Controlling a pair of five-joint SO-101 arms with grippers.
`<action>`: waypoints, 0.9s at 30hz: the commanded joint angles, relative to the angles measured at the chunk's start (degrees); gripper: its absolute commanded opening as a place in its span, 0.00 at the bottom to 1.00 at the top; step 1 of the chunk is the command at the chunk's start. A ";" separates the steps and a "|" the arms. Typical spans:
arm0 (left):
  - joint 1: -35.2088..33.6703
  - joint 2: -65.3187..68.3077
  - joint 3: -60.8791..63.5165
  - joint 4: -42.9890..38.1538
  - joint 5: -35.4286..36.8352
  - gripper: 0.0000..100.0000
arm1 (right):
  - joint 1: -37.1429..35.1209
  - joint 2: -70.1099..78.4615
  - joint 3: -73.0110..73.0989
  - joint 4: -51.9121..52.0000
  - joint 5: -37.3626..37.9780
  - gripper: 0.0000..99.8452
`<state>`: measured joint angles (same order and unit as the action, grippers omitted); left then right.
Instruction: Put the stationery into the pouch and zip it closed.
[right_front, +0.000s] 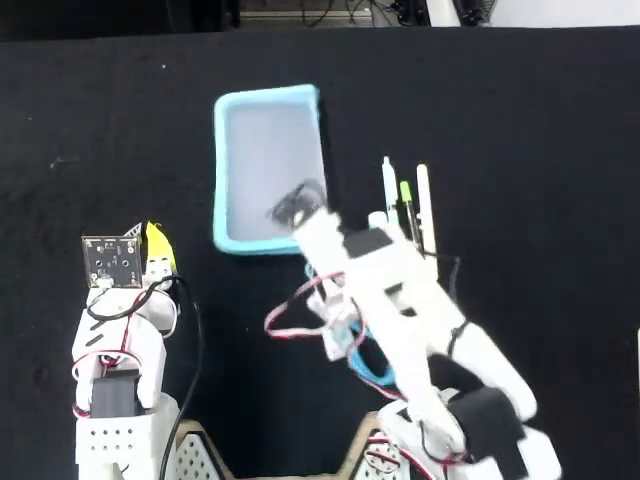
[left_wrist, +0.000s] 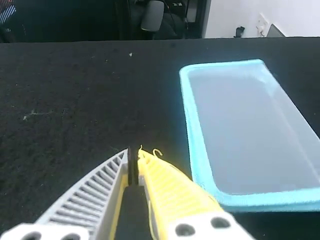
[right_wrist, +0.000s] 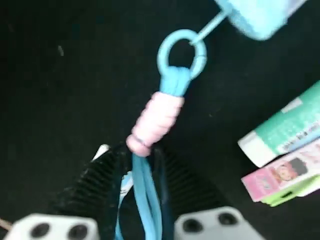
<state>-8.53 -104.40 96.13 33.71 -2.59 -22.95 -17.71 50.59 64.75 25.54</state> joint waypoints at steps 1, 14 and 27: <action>0.22 -0.09 1.19 0.26 0.09 0.05 | 2.20 -3.21 3.65 -2.37 3.60 0.04; 0.40 -0.09 1.19 0.26 0.09 0.05 | -6.59 -3.74 -8.84 10.02 -5.98 0.21; 0.40 -0.09 1.19 0.26 0.09 0.05 | -3.16 -3.21 5.93 -16.44 -5.01 0.21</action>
<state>-8.62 -104.40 96.13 33.71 -2.59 -27.52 -18.33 55.87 50.42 17.63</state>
